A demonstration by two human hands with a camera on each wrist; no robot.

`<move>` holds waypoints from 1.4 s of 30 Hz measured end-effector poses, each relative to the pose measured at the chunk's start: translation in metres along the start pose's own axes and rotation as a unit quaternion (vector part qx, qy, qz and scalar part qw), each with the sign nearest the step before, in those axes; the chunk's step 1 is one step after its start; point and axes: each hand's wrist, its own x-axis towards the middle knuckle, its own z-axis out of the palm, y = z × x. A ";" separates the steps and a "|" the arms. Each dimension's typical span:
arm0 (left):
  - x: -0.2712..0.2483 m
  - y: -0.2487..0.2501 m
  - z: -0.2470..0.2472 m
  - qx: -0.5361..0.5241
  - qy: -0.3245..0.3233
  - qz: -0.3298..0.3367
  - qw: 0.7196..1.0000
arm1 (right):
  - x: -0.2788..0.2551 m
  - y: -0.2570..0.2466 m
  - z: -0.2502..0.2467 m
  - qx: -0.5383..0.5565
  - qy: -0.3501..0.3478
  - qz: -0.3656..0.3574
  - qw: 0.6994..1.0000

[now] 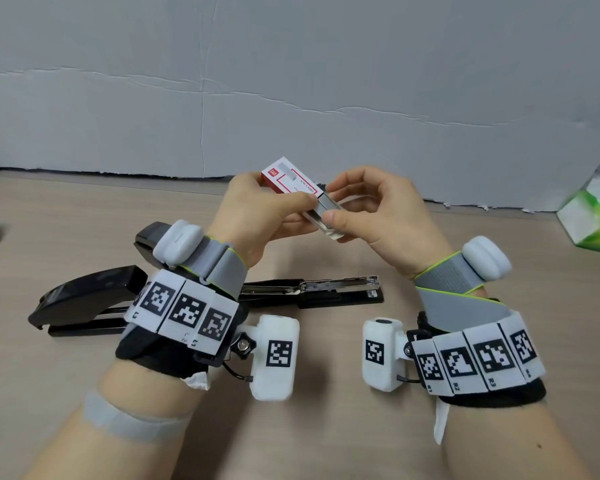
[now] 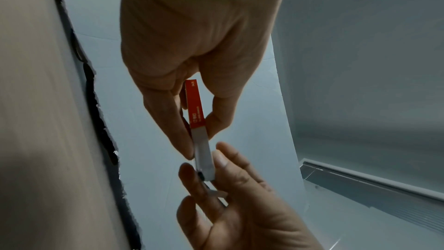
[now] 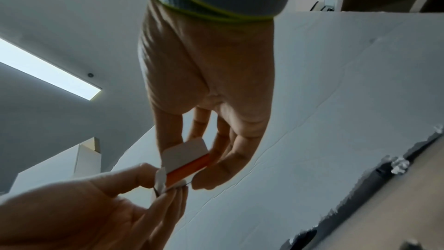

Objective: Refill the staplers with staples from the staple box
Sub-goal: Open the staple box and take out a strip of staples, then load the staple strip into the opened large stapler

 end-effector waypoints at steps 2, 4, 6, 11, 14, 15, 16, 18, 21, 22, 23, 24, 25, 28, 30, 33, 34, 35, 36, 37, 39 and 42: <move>0.001 0.000 -0.001 -0.001 0.005 0.002 1.000 | 0.000 -0.001 0.002 -0.034 -0.012 -0.012 0.999; 0.001 -0.001 -0.001 -0.002 0.009 0.000 1.000 | 0.001 0.000 0.003 -0.074 -0.002 -0.014 0.997; 0.001 -0.002 -0.001 -0.001 0.006 -0.006 1.000 | 0.002 0.002 0.003 -0.108 0.013 -0.016 0.994; -0.001 -0.003 0.002 0.023 -0.009 -0.013 1.000 | 0.001 0.001 0.001 -0.152 0.024 -0.009 0.988; 0.000 -0.005 0.003 0.033 -0.014 -0.014 0.999 | 0.000 0.001 0.002 -0.200 0.031 -0.009 0.979; 0.000 -0.006 0.003 0.035 -0.016 -0.015 0.999 | -0.001 0.001 0.002 -0.209 0.032 -0.011 0.977; 0.000 -0.007 0.003 0.034 -0.019 -0.016 0.999 | 0.000 0.001 0.003 -0.215 0.033 -0.012 0.976; 0.002 -0.008 0.002 0.026 -0.020 -0.020 0.999 | 0.001 0.001 0.003 -0.220 0.039 -0.018 0.975; 0.005 -0.008 0.001 0.008 -0.014 -0.027 0.999 | 0.002 0.001 0.002 -0.232 0.055 -0.036 0.971; 0.006 -0.008 0.000 0.003 -0.013 -0.029 0.999 | 0.001 0.000 0.002 -0.235 0.062 -0.042 0.969; 0.006 -0.008 0.000 -0.001 -0.014 -0.030 0.999 | 0.002 0.000 0.003 -0.234 0.071 -0.046 0.969; 0.006 -0.009 0.000 -0.002 -0.016 -0.029 0.999 | 0.003 0.000 0.003 -0.228 0.085 -0.048 0.969; 0.006 -0.008 0.001 -0.002 -0.019 -0.028 0.999 | 0.005 0.002 0.002 -0.213 0.101 -0.047 0.971; 0.006 -0.008 0.001 -0.018 -0.008 -0.031 0.999 | 0.009 0.003 -0.002 -0.093 0.156 -0.036 0.983; 0.009 -0.011 -0.002 -0.036 0.017 -0.030 0.999 | 0.010 0.002 -0.006 0.013 0.158 -0.015 0.987; 0.016 -0.021 -0.005 -0.001 0.035 -0.017 0.999 | 0.007 0.004 -0.006 0.053 0.126 0.022 0.990; 0.019 -0.026 -0.006 0.014 0.037 -0.020 0.999 | 0.006 0.006 -0.005 0.044 0.114 0.029 0.992; 0.023 -0.030 -0.006 0.027 0.041 -0.029 0.998 | 0.006 0.009 -0.003 0.033 0.104 0.039 0.993; 0.026 -0.034 -0.006 0.035 0.046 -0.043 0.997 | 0.006 0.012 -0.002 0.028 0.094 0.052 0.994; 0.028 -0.035 -0.008 0.040 0.054 -0.055 0.996 | 0.006 0.013 0.000 0.026 0.085 0.063 0.994; 0.034 -0.040 -0.009 0.060 0.067 -0.077 0.993 | 0.006 0.014 0.000 0.025 0.074 0.075 0.994; 0.043 -0.044 -0.012 0.145 0.091 -0.086 0.981 | 0.005 0.012 0.000 0.030 0.072 0.074 0.994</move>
